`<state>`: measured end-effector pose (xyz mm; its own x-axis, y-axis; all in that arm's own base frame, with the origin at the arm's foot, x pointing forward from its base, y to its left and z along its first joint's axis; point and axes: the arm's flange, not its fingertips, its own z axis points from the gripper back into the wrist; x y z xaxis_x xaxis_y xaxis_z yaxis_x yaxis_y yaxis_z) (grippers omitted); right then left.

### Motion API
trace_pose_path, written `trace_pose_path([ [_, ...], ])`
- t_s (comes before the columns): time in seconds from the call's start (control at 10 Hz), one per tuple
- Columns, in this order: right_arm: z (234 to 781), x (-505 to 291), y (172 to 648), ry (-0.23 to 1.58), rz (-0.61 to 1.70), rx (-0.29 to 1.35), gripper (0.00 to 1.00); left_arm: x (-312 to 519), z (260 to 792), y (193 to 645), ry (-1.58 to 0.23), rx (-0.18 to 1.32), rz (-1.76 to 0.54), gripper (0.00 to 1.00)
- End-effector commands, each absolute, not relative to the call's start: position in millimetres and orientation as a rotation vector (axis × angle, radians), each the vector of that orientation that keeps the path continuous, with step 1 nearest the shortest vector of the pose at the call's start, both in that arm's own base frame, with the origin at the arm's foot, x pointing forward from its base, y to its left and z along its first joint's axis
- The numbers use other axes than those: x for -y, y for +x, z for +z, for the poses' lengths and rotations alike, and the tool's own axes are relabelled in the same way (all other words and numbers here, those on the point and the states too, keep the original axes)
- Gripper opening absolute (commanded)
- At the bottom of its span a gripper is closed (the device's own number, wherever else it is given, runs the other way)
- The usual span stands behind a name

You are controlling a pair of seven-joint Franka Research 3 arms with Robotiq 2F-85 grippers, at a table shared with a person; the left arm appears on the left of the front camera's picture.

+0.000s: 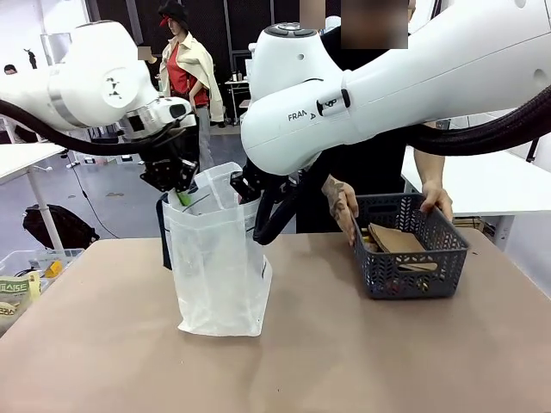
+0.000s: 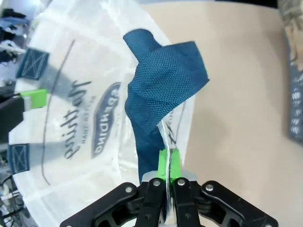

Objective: Transfer purchased items from the store into the shopping bag.
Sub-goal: Open the Reusable shopping bag in the center of the table.

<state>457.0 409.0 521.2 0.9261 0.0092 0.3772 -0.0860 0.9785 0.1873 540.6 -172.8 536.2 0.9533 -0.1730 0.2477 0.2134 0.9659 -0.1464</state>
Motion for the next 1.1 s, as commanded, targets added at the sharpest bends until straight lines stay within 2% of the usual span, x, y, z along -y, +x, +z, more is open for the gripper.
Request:
trace_pose_path([
  [0.0, 520.6, -405.7, 456.1, 0.140, 0.009, 0.420, 0.00, 145.7, 534.3, 526.3, -0.193, 0.240, -0.097, 0.00],
  [0.4, 518.0, -403.5, 459.2, 0.115, 0.027, 0.393, 0.00, 105.9, 538.9, 512.9, -0.223, 0.273, -0.019, 0.00],
  [0.8, 506.6, -404.2, 462.2, 0.076, 0.045, 0.362, 0.00, 105.9, 533.2, 511.2, -0.227, 0.253, -0.058, 0.00],
  [1.0, 511.8, -398.5, 461.3, 0.124, 0.043, 0.364, 0.00, 104.6, 535.9, 514.5, -0.214, 0.236, -0.037, 0.00],
])
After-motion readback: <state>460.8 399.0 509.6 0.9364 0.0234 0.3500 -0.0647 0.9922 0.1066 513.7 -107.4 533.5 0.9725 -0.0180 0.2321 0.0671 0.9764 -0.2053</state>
